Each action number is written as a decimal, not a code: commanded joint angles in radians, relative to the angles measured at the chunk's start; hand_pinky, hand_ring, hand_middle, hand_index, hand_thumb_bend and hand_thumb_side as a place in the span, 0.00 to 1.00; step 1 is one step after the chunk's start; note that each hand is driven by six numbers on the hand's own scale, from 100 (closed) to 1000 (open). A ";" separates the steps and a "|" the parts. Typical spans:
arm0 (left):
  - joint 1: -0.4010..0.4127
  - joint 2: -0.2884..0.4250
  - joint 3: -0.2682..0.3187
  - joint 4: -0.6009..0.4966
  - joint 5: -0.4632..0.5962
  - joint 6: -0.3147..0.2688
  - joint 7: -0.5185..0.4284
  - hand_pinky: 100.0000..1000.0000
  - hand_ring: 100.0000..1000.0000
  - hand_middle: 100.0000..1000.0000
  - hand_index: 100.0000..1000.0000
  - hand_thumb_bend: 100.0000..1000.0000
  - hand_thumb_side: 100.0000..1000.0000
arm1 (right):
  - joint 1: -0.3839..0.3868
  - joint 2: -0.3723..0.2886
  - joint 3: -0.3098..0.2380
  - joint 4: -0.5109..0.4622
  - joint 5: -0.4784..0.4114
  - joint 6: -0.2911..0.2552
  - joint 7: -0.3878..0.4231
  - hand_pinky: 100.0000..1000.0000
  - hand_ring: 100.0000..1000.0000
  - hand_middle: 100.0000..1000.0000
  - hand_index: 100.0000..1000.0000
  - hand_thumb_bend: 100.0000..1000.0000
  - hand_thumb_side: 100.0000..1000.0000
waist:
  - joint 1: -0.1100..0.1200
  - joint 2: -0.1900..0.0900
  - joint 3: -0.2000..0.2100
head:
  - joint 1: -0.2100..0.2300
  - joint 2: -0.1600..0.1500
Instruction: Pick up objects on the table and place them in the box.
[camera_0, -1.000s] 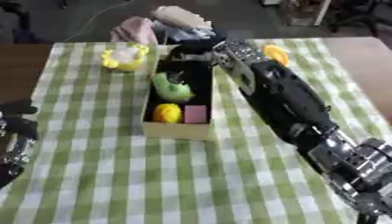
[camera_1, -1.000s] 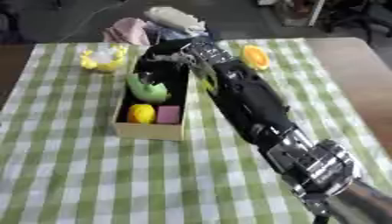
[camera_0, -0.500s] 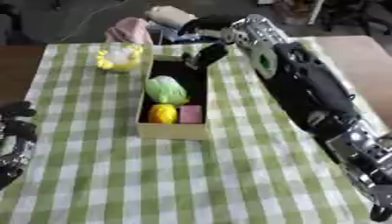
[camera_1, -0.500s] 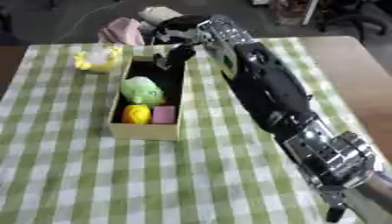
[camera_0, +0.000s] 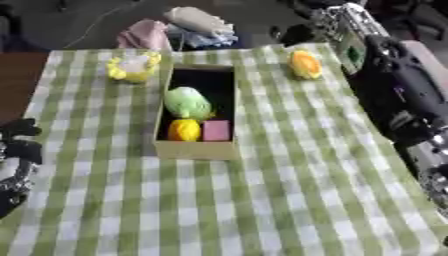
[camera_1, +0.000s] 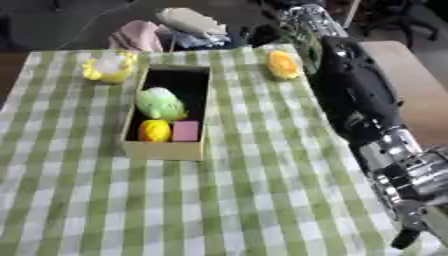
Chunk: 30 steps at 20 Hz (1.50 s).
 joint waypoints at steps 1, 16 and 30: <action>-0.004 0.006 0.009 -0.020 -0.001 0.001 0.000 0.75 0.68 0.72 0.87 0.00 0.59 | -0.013 -0.030 -0.031 0.057 -0.019 0.053 -0.024 0.93 0.96 1.00 1.00 0.00 0.53 | -0.004 -0.008 0.000 | 0.001 -0.009; -0.004 -0.001 0.006 -0.020 0.000 -0.003 -0.008 0.75 0.69 0.72 0.87 0.00 0.59 | 0.012 -0.004 -0.045 0.203 -0.134 0.090 -0.049 0.91 0.94 0.98 1.00 0.00 0.79 | 0.008 0.004 0.009 | -0.001 -0.014; -0.011 -0.005 0.002 -0.020 0.001 -0.010 -0.014 0.75 0.69 0.73 0.87 0.00 0.60 | 0.034 0.007 -0.044 0.242 -0.148 0.101 -0.088 0.89 0.92 0.95 1.00 0.00 0.76 | 0.012 0.020 0.024 | -0.007 -0.027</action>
